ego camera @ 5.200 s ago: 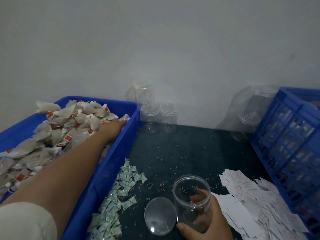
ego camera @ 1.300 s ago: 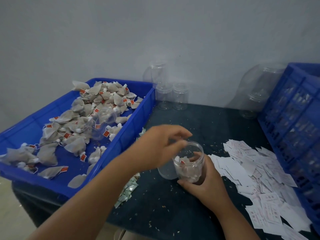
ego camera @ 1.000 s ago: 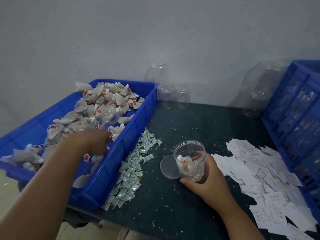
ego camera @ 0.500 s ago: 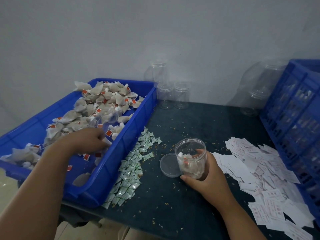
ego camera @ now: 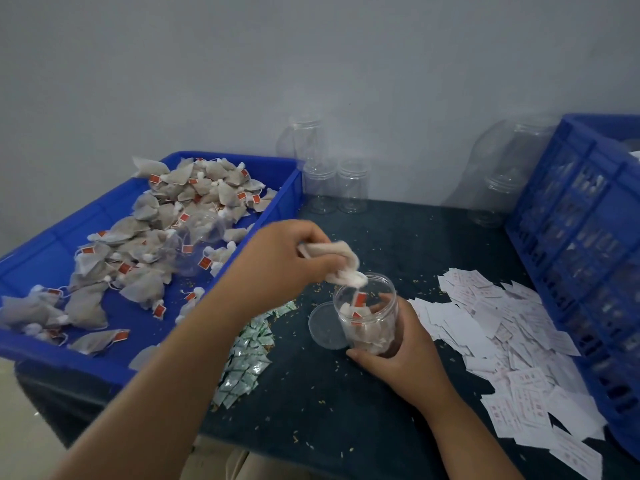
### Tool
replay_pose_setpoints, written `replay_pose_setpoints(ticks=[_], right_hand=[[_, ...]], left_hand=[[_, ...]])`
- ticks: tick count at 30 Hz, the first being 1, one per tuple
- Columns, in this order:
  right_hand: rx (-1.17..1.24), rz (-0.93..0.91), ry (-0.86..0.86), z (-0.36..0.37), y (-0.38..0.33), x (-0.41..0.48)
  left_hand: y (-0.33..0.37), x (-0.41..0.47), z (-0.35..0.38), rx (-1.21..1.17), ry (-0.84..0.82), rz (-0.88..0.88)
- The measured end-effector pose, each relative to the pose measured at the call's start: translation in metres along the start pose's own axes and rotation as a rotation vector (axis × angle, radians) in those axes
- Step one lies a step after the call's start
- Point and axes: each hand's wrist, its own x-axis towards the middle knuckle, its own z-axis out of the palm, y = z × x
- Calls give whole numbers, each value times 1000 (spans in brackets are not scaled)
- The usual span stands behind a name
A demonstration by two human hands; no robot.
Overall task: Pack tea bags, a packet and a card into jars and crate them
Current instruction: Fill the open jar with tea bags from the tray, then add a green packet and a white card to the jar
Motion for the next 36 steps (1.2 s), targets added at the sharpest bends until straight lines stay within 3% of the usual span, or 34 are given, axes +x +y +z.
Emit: replay_pose_setpoints(ticks=[5,11,13,15,16,18,20,22,29,36], right_hand=[[2,0,33,0,2,0],[-5,-14,24,-1,3,2],[4,-18,24,0,3,1],[23,-29,29,1,1,0],[28,-33,31,0,0,0],[28,-30,28,0,-2,0],[28,-19,27,-1,-2,0],[21,-17,25,-1,-3,-1],[22,-25,43,0,-6,-2],[28,-22,56,1,-7,-2]], left_hand=[[-3,6,52,151,-149,17],[-10,-5,61,288,-409,232],[-10,-8,57,130,-336,249],[-21,-10,49,-57,-83,167],[-32,-10,44,-36,26,101],[-61,-12,36,235,21,-75],[-90,-18,39,608,-191,-227],[-109,-26,49,774,-279,-291],[-132,-33,63,468,79,-248],[-98,-26,50,-68,318,-219]])
